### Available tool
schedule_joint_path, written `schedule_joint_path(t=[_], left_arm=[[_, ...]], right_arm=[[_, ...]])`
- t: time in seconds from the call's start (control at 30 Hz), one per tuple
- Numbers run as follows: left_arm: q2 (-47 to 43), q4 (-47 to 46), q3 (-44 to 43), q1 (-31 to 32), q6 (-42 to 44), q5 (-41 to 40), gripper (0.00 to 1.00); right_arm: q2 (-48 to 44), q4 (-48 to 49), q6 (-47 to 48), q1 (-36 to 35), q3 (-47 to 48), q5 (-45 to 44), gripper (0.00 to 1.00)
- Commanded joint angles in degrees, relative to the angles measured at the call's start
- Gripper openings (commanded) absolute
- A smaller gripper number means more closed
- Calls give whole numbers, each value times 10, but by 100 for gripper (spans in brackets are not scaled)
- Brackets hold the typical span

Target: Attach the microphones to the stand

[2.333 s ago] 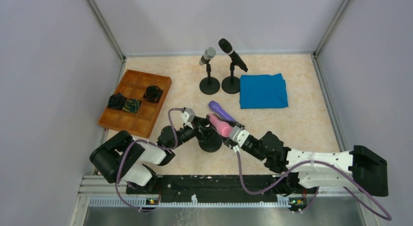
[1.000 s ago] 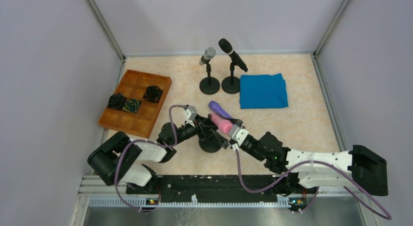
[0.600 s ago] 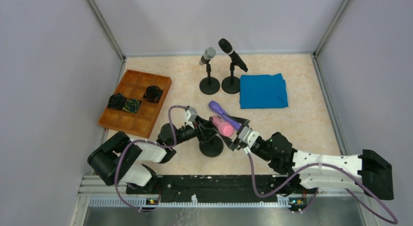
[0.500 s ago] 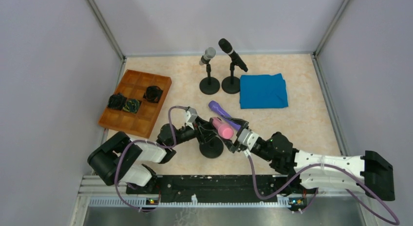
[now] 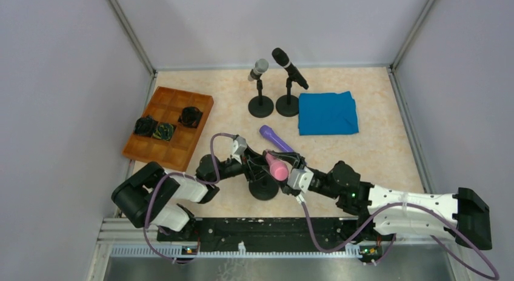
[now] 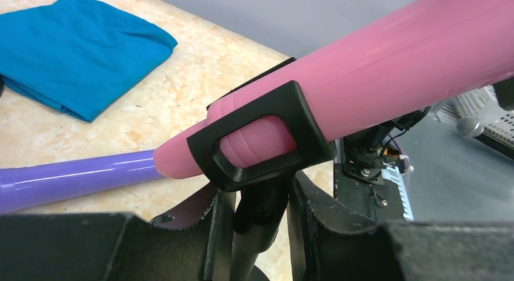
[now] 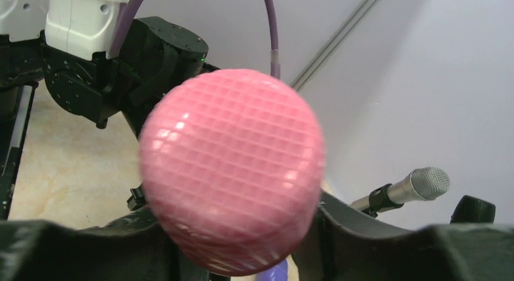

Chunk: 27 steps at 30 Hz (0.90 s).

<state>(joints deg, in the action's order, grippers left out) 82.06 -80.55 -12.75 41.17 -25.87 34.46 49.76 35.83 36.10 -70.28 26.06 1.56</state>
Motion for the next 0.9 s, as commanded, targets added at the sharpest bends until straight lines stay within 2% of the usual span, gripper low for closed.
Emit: schedule_joint_path(t=[0.0,0.27,0.4,0.57,0.87], left_arm=[[2,-90,-12,2,-9,23,0],[3,-94,-16,2,-4,42,0],[1,-97,-20,2,-3,48,0],[-2,-92,-27,2,-3,58,0],[-3,-92,-27,2,-1,60,0]], right_arm=[[10,11,19,-6,29,13,44],[14,3,19,-2,24,13,0],[29,-8,5,12,20,26,0],[52,-33,-55,65,18,61,0],[91,-95,-45,86,27,44,0]])
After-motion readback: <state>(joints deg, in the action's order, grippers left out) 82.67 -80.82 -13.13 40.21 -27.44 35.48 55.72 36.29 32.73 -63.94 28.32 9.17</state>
